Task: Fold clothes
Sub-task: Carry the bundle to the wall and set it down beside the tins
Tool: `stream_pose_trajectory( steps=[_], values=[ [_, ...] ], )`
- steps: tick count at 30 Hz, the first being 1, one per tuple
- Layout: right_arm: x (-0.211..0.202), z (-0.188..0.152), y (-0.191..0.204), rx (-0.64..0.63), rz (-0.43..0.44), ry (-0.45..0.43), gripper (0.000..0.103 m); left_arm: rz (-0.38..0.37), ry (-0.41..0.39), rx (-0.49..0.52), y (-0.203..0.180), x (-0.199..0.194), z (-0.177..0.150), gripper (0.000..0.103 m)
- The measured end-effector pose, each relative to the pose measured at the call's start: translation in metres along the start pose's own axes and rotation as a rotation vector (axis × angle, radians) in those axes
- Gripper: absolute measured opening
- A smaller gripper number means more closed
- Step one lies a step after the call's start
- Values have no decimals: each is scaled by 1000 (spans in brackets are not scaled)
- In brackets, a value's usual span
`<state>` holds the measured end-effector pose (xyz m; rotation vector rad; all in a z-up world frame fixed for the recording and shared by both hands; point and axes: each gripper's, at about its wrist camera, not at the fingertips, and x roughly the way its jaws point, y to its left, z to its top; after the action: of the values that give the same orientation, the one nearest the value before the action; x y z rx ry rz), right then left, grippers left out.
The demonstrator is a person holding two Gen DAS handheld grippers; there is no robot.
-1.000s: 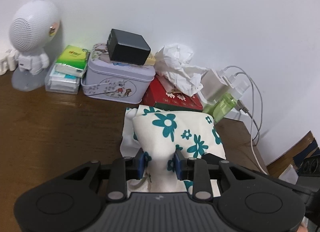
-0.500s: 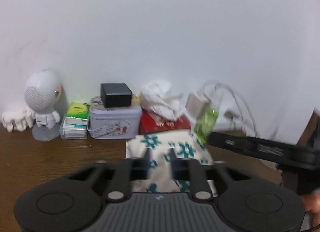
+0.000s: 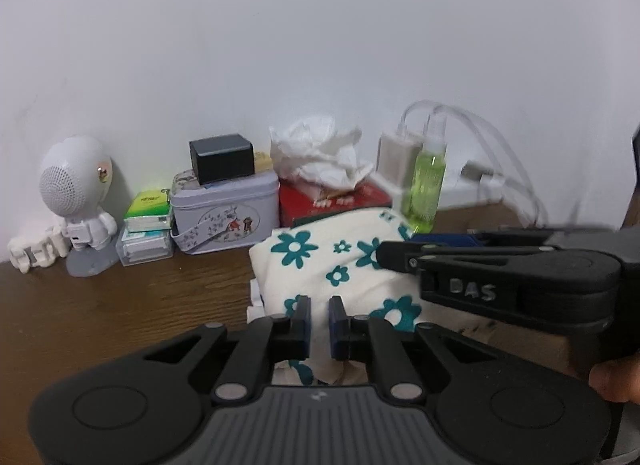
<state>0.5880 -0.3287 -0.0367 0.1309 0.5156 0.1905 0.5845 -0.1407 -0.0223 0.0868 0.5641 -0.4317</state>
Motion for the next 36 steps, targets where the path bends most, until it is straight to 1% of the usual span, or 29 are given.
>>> stream_pose_trajectory(
  steps=[1,2,3,4,5,7,8,10,13,15,16,17,18,19,20,21,22,23,24,25,27,29,32,36],
  values=[
    [-4,1,-3,16,12,-6,34,-19,-14,-24,4,-4,4,22],
    [-11,2,-5,18,13,-16,38,-23,-33,-47,8,-8,10,27],
    [-18,3,-6,16,10,-28,42,-17,-57,-64,12,-10,16,27],
    [-25,3,-7,14,8,-40,42,-6,-69,-70,15,-10,22,27],
    [-29,2,-7,4,2,-39,42,3,-63,-76,18,-5,28,26],
    [-34,-2,-5,-20,-10,-30,42,3,-17,-79,20,11,32,24],
    [-34,-5,-3,-30,-13,-19,42,3,6,-81,21,19,35,21],
    [-32,-9,-1,-48,-17,5,42,14,56,-65,21,34,34,20],
    [-25,-14,3,-61,-23,42,42,13,63,-23,20,42,28,20],
    [-22,-16,4,-63,-26,54,42,0,66,-69,26,40,29,22],
    [-22,-15,4,-62,-26,52,43,-11,51,-105,30,36,28,27],
    [-24,-15,3,-56,-24,46,44,-12,38,-120,33,30,27,37],
    [-26,-14,3,-53,-27,37,46,-12,26,-134,36,24,26,44],
    [-29,-13,3,-55,-31,28,52,-11,13,-146,38,17,25,58],
    [-33,-12,4,-61,-35,15,58,7,-4,-141,39,10,25,70],
    [-38,-11,6,-71,-41,-1,75,35,-30,-134,38,0,25,76],
    [-43,-10,9,-82,-46,-19,90,63,-55,-127,38,-10,25,89],
    [-48,-9,11,-93,-52,-36,95,83,-76,-115,36,-18,25,101],
    [-53,-9,13,-102,-57,-46,101,103,-94,-103,35,-27,25,103],
    [-57,-9,15,-111,-62,-54,103,123,-104,-88,32,-34,23,103],
    [-65,-9,18,-117,-69,-63,103,162,-122,-59,27,-49,18,103],
    [-70,-12,19,-105,-69,-59,103,181,-133,-44,23,-62,11,103],
    [-79,-17,18,-83,-67,-53,103,182,-168,-42,19,-82,-4,103],
    [-98,-27,20,-49,-55,-56,103,183,-184,-59,14,-109,-22,103]
  ],
)
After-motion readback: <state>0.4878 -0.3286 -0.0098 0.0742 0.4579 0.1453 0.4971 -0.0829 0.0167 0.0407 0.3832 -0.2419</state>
